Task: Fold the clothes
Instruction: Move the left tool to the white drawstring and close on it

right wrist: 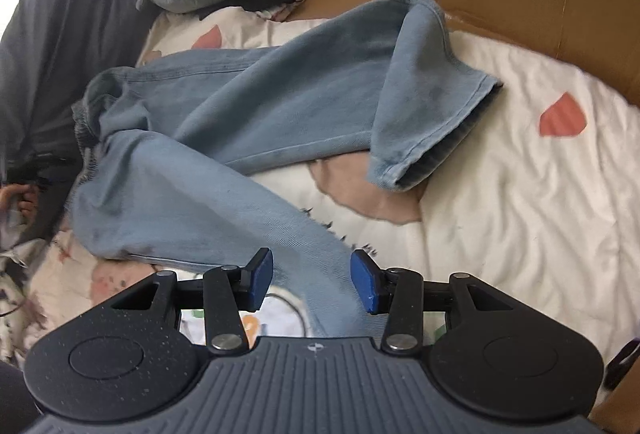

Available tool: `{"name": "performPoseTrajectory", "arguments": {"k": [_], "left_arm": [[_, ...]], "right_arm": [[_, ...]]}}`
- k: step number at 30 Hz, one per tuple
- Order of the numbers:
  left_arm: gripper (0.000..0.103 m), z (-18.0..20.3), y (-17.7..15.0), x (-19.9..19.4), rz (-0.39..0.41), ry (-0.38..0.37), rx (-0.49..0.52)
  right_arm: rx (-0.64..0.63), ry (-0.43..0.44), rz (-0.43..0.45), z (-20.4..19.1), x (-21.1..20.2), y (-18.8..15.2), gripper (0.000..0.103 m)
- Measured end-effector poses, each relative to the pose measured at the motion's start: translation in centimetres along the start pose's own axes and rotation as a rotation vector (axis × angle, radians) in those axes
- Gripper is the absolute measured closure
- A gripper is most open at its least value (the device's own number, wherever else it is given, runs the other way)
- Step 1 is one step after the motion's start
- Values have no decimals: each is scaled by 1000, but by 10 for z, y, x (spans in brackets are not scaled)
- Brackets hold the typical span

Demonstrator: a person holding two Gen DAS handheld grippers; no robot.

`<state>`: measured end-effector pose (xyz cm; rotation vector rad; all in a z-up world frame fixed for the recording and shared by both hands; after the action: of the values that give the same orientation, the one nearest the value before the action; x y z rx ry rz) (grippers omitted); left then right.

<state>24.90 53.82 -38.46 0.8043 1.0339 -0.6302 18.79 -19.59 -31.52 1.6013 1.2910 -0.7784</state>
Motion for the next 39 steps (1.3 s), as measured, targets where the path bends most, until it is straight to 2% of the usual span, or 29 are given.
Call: {"name": "performPoseTrajectory", "arguments": {"k": [3, 5, 7, 11, 13, 14, 22, 25, 26, 27, 30, 39], "left_arm": [[48, -5, -2, 10, 13, -55, -57], [70, -9, -4, 19, 2, -78, -82], [78, -12, -6, 26, -10, -42, -89], [78, -21, -11, 28, -3, -43, -115], [77, -22, -15, 33, -30, -42, -99], [73, -21, -16, 34, -33, -40, -84], [72, -14, -8, 38, -8, -9, -21], [79, -14, -7, 40, 6, -12, -23], [95, -15, -8, 40, 12, -16, -30], [103, -16, -10, 40, 6, -24, -29], [103, -15, -19, 32, 23, -19, 14], [103, -40, -35, -8, 56, 28, 14]], "right_arm": [[6, 6, -9, 1, 1, -4, 53], [-1, -6, -24, 1, 4, -5, 53], [-5, -19, -38, 2, 8, -6, 53], [2, -42, -52, 7, 9, -9, 53], [17, -47, -54, 10, 9, -11, 53], [22, -48, -57, 12, 10, -12, 53], [0, -72, -100, 11, 13, -18, 53], [7, -85, -106, 14, 10, -21, 53], [12, -88, -107, 16, 10, -22, 53], [15, -92, -109, 17, 10, -23, 53], [8, -100, -113, 18, 11, -23, 53], [-5, -104, -119, 18, 18, -21, 53]]}}
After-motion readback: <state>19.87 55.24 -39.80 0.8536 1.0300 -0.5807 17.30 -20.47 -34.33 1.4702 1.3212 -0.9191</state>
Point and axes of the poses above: each gripper's, at about its wrist camera, not at the fingertips, and x roughly the way its jaws point, z to its right, y to its top, the point moved 3 cm from there along x, roughly the way its jaws point, and after that the axes turned 8 degrees about -z, right-handed, at the moved point
